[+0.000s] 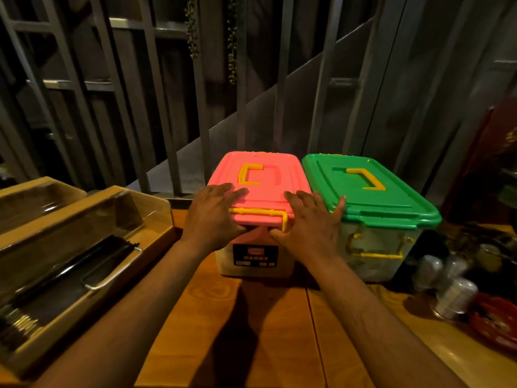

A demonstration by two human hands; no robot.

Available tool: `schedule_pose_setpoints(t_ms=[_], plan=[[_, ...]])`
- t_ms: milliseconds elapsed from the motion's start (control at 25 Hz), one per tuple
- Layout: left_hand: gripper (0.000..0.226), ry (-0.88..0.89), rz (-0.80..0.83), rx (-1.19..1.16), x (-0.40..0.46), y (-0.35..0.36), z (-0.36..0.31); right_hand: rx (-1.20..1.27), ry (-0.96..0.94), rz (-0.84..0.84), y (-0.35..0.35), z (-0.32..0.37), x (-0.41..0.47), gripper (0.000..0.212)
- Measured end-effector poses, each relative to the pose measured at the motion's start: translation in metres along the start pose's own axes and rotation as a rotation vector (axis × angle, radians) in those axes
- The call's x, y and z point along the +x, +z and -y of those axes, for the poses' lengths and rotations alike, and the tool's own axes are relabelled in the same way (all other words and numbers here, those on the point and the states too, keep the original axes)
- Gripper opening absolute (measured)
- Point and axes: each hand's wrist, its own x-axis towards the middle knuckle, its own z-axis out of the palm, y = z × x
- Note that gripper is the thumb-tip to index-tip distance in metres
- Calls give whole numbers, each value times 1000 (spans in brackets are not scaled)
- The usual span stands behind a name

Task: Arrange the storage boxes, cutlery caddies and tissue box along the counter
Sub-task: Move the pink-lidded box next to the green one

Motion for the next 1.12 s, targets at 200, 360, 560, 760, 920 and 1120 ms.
schedule_pose_setpoints(t_ms=[200,360,560,760,920,1120], plan=[[87,7,-13,-14,8,3,4,-8,28,45,-1,4,9,88],[87,20,-26,-17,9,7,6,-13,21,44,-3,4,8,87],[83,41,-43,-4,8,8,6,-29,32,68,-6,6,7,85],[75,81,-16,-61,-16,-3,9,-69,78,164,-16,14,8,86],[65,123,-27,-148,-61,-22,29,-71,144,99,-12,43,-11,78],[38,80,-53,-170,-102,-49,68,94,155,-99,-2,84,-48,68]])
